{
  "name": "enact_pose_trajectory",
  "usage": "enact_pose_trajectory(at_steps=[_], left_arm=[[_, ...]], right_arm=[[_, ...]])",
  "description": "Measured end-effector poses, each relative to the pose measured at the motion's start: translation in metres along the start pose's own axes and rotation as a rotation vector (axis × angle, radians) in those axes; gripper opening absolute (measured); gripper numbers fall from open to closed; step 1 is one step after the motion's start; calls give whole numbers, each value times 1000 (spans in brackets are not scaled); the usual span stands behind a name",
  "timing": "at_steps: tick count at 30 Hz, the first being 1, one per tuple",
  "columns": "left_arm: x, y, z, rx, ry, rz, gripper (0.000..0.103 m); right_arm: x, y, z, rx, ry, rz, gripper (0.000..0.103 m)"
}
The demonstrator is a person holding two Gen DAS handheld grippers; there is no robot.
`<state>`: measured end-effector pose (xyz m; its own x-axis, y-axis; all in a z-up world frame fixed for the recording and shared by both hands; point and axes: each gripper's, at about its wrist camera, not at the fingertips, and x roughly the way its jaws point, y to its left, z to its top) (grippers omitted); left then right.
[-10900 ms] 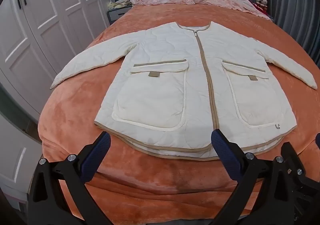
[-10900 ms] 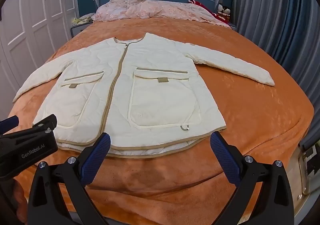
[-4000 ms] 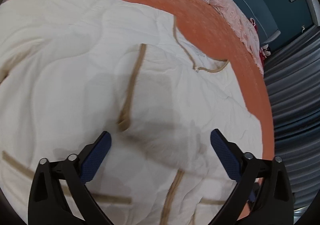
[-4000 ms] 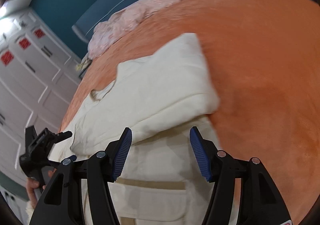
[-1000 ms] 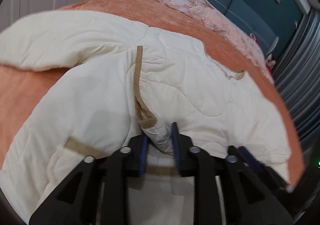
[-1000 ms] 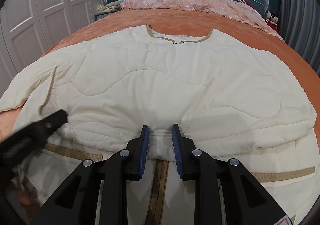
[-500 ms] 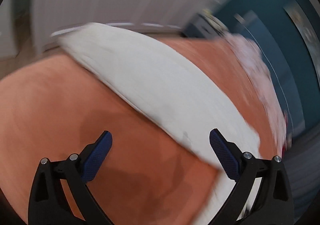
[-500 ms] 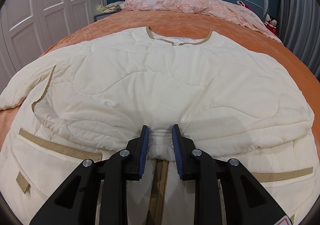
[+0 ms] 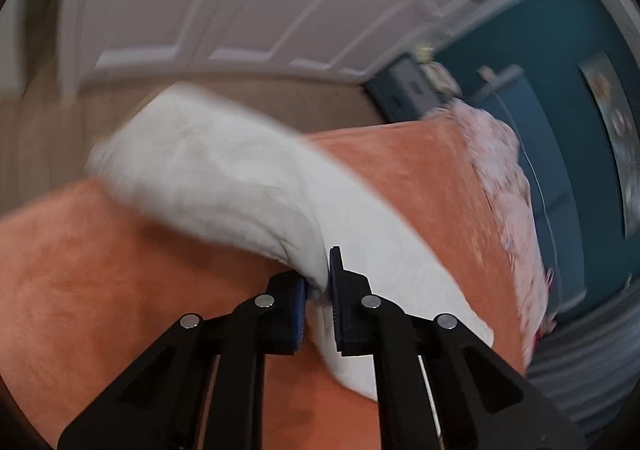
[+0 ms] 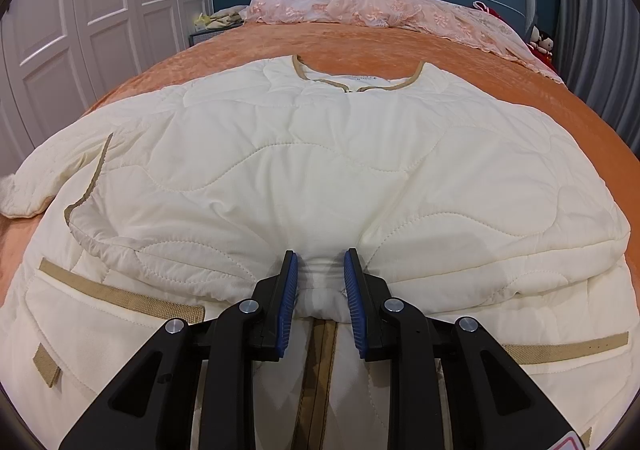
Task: Fold large clothes
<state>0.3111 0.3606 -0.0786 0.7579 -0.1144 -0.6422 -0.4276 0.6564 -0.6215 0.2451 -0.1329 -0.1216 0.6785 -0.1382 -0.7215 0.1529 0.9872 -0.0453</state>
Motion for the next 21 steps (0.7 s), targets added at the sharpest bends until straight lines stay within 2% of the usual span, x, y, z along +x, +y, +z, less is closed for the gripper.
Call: enact_pose_trajectory(at_steps=[3,5,7,9,10,12,13,14,16,20,21], left_arm=[[-25,-78,-12,231,-52,-38,8],[-38,-123,-26,341,-64,-76,8],[-49,-169,-45,434,-58,-136,8],[-60,-221,-78,527,-28,-217,7],[-62,-238,-91,555,-10,-245,7],[-64,-281,-135,630,56,-321,7],[-65,-291,-152,654,84,-343,7],[-59,-309,-182,695,137,-366,7],[-49,-327,-219,735,211,-382,8],[-7,-340,-308,786,405,-349,8],[3,-337,-321,789,435,-335,8]], right_arm=[[-1,0,1,3,-7,-2,23],[-2,0,2,9,-8,4,23],[-3,0,4,18,-10,11,23],[-10,-1,6,29,-27,14,24],[-14,-3,6,36,-38,17,27],[-33,-9,3,84,-73,43,38],[-42,-14,0,111,-86,61,44],[-52,-21,-5,144,-99,87,45],[-67,-33,-13,186,-105,109,46],[-91,-61,-27,245,-107,102,46],[-94,-67,-28,255,-106,100,46]])
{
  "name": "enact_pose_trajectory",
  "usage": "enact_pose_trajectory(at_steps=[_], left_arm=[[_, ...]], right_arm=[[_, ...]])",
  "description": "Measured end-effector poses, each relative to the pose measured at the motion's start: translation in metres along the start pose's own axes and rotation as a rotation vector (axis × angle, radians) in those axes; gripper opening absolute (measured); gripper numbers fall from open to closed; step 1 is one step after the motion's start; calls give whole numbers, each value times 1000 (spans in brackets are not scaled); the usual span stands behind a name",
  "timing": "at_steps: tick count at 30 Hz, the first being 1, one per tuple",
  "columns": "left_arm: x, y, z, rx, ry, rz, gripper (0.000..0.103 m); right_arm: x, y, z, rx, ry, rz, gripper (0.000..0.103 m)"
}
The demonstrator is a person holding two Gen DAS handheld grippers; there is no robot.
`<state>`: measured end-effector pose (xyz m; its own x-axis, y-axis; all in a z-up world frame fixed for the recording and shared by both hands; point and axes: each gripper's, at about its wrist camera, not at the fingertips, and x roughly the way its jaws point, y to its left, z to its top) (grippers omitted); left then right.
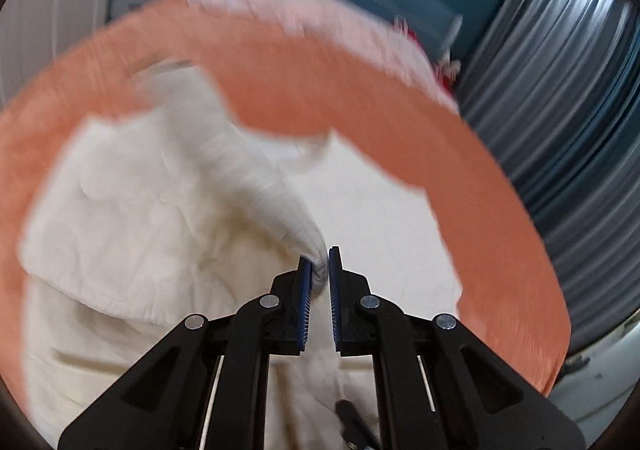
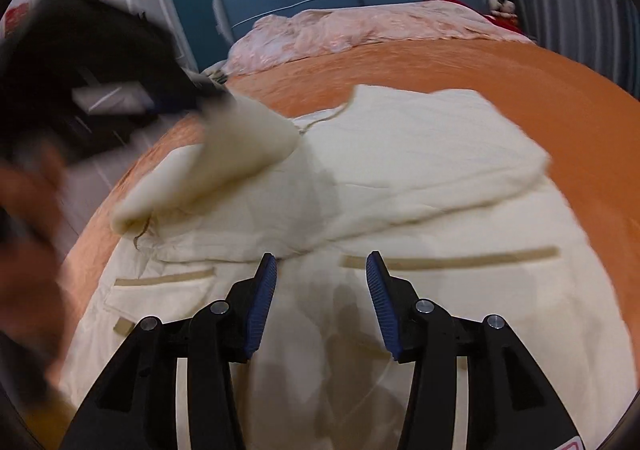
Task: Fold large clothes
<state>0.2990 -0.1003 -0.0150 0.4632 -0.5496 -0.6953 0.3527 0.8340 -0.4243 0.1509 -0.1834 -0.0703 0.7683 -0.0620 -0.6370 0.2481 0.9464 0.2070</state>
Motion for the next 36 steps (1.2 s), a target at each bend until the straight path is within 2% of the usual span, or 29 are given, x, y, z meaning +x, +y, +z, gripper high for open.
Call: enact_pose_trajectory(at_steps=[2,5,7,8,9,11,12,14,16,17,20,22,26,30,31,33,34,35,36], left_arm=[[28,-6,-16,-23,58,3,8],[48,1,-33,-65,107,9,9],[53,10,-35,-84,124,-8,17],[52,14,-37,-98,133,-30,38],[48,17,-41,-117,140,-48,66],[29,30,-44,-157,87,-73,83],[15,38,-45,-168,51,-91,88],[-8,56,-45,-201,6,-117,90],[-27,83,-39,-273,-32,-130,91],[-36,106,-37,-342,-50,-139,91],[-50,169,-29,-518,-83,-142,91],[-53,200,-25,-624,-102,-141,91],[-43,252,-27,-822,-127,-216,91],[-28,267,-32,-943,-128,-288,90],[-27,270,-31,-957,-129,-297,90],[-23,273,-26,-971,-130,-306,89],[-21,272,-23,-974,-132,-307,89],[-21,273,-24,-975,-131,-306,88],[-25,275,-24,-976,-130,-303,88]], right_arm=[[-7,-12,1,23,2,-15,50],[-12,-26,2,46,3,-28,54],[-12,-32,5,63,8,-27,54],[-12,-35,8,73,8,-24,55],[-13,-37,9,80,7,-19,56],[-15,-39,15,97,-3,-6,62],[-17,-39,18,100,-12,1,64],[-16,-38,27,89,-25,8,75],[-11,-40,36,83,-30,-6,75],[-7,-43,41,94,-29,-14,75],[-1,-63,52,183,-30,-28,75],[6,-77,62,251,-33,-30,75],[35,-95,75,316,26,-43,75],[61,-106,74,401,97,-17,75],[66,-106,75,403,109,-18,74],[70,-103,78,379,124,-3,45],[71,-103,83,364,138,7,10],[70,-105,89,369,141,35,4],[64,-110,94,401,118,82,4]])
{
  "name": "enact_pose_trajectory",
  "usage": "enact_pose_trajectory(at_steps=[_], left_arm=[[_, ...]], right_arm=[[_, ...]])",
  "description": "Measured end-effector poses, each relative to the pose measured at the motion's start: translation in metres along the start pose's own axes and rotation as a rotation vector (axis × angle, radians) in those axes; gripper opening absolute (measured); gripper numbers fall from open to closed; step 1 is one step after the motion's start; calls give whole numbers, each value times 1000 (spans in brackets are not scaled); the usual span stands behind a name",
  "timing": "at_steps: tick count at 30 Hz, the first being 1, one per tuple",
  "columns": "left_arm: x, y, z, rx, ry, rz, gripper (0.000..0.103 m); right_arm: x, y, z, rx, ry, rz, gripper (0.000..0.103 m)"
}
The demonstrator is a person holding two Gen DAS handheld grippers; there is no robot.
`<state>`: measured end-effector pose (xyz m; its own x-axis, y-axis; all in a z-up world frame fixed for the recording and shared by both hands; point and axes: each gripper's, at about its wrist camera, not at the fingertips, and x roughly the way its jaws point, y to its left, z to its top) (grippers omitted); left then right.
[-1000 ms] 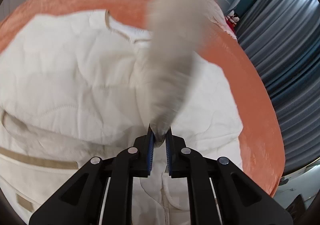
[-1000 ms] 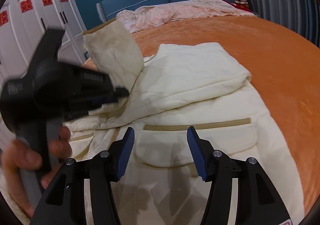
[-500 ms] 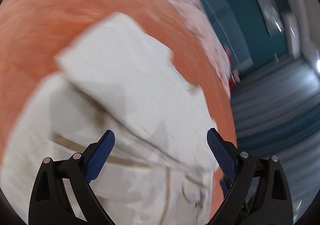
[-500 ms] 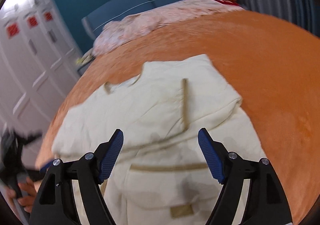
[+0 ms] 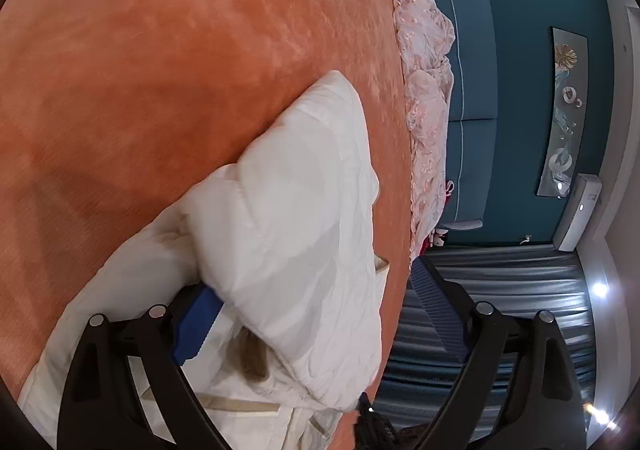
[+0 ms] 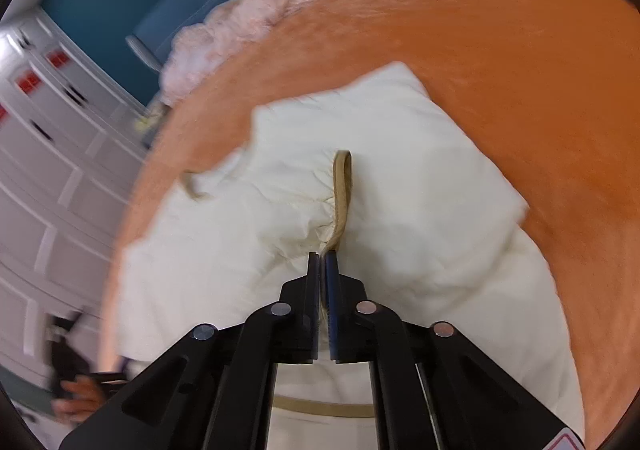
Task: Fold large clothes
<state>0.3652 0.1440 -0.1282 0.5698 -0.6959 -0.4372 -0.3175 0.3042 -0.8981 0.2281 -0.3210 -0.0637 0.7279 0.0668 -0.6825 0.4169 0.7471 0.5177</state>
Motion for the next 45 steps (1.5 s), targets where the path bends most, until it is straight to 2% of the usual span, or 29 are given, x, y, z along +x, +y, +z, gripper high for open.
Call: enact_pose_trajectory(at_steps=[1,3,6,7,9,10,11,12,15,16,18,21,27,39,45], left_arm=[[2,-4,1,8,4,3,88],[4,-9,2,29,16,18,84],[5,-12,0,68,27,58,77],[4,-14,-3,102,12,99,73],[3,-16,-7,159,16,158,54],[5,-18,-9,196,16,207,48],[9,-21,-13,260,5,289,34],[14,-26,-16,328,1,363,24],[22,-38,-31,516,-58,542,14],[25,-45,-39,601,-92,620,13],[29,-46,-46,679,-112,683,12],[39,-43,-55,771,-132,761,12],[60,-39,-78,961,-218,883,12],[67,-33,-99,1067,-309,951,12],[68,-33,-101,1076,-320,957,12]], right_arm=[[-14,1,10,32,-26,80,3],[-40,8,27,21,-92,133,3],[-74,20,39,-58,-192,113,3],[-85,25,42,-109,-228,75,3],[-89,30,40,-200,-246,-20,2],[-83,30,37,-226,-228,-52,2],[-72,31,31,-268,-198,-110,2],[-59,32,22,-315,-167,-173,2],[-32,29,2,-404,-110,-297,2],[-20,26,-8,-434,-89,-345,2],[-5,17,-18,-445,-58,-388,2],[10,2,-28,-438,-19,-411,2],[25,-2,-37,-479,-16,-449,2],[38,-6,-47,-493,-66,-455,3],[35,-11,-44,-465,-74,-416,4]])
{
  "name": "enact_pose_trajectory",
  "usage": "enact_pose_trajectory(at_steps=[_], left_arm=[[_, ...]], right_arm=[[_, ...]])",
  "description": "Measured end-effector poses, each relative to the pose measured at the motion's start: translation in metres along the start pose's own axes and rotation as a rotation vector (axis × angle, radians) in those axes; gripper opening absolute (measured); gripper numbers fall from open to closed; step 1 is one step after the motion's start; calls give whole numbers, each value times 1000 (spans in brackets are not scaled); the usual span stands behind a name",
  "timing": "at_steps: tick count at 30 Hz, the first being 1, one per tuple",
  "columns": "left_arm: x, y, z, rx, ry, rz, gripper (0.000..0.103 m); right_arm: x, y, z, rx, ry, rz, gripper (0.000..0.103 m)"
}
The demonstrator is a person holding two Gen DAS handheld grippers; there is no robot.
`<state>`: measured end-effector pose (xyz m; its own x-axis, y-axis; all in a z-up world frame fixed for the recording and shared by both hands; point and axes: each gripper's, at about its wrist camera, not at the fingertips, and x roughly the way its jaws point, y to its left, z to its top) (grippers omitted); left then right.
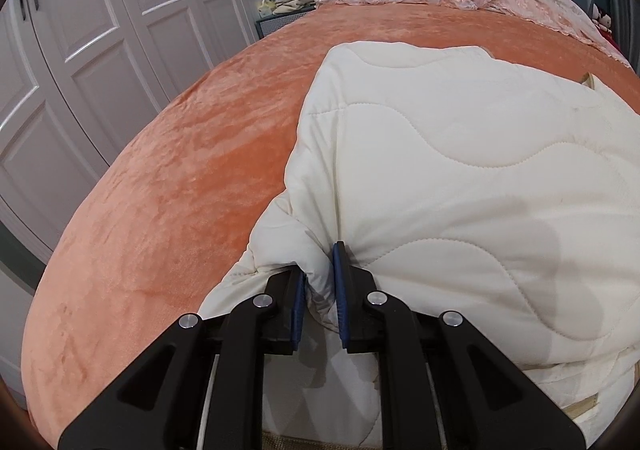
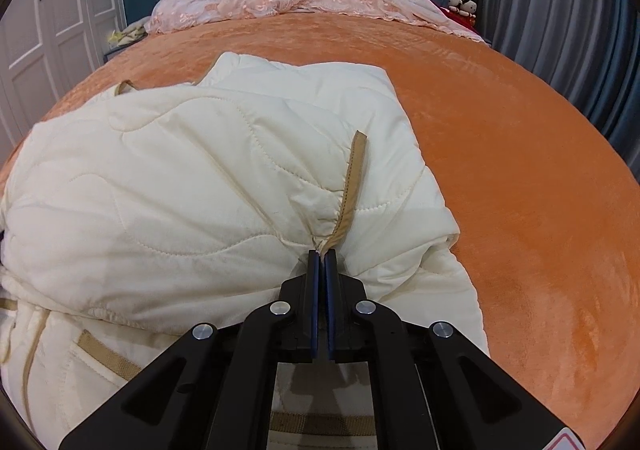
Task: Fold large clothes
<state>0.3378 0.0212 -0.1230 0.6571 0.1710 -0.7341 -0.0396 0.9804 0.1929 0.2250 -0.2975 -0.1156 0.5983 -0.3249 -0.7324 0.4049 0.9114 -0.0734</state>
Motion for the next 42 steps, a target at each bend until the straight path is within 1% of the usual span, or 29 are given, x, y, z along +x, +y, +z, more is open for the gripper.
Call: enact_pose_trajectory(at_steps=[1,3,4,5,6,7,8,10,12,14,16,17,18,21,23,24,26,30,35,42], left_arm=[[-1,1,0,-6,0,-9,12],[-3,9,2,-39,11,-56,13],[-6,15,4,-54,22,-85,14],[-10,24,6,-74,41,-122,15],[-15,30,6,-86,54,-144,16],[-20,35,5,-94,64,-162,17],[-30,40,5,-102,69,-176,18],[-51,47,9,-115,62,-203,17],[-70,46,18,-129,36,-227,16],[-92,33,31,-135,-3,-277,16],[-101,12,40,-111,-14,-317,16],[-101,-3,43,-93,-11,-347,18],[-96,-19,43,-75,5,-354,18],[-73,-49,34,-55,70,-363,18],[-58,-62,24,-49,104,-356,17],[-53,-65,20,-44,106,-344,17],[-47,-69,14,-32,96,-331,17],[-41,-72,7,-17,74,-315,17],[-42,-80,-3,16,11,-263,17],[-42,-78,-6,12,-19,-263,17]], right_arm=[[-1,-2,1,11,1,14,4],[-7,-10,3,46,4,47,5],[-14,-17,5,76,9,56,7],[-22,-23,6,109,13,56,16],[-33,-28,5,142,8,41,21],[-45,-32,4,165,-13,21,25],[-56,-34,4,175,-35,6,25],[-77,-31,9,179,-82,15,25],[-90,-17,22,156,-110,59,25],[-92,8,32,103,-108,87,25],[-84,37,36,42,-98,119,23],[-76,54,35,7,-82,129,22],[-66,68,32,-18,-59,144,22],[-43,91,21,-42,4,177,21],[-31,102,8,-63,20,161,22],[-28,103,4,-71,16,153,22],[-23,103,1,-68,13,159,22],[-13,98,1,-37,21,197,22],[-12,99,-5,-39,-2,196,22],[-12,99,-9,-41,-24,194,22]])
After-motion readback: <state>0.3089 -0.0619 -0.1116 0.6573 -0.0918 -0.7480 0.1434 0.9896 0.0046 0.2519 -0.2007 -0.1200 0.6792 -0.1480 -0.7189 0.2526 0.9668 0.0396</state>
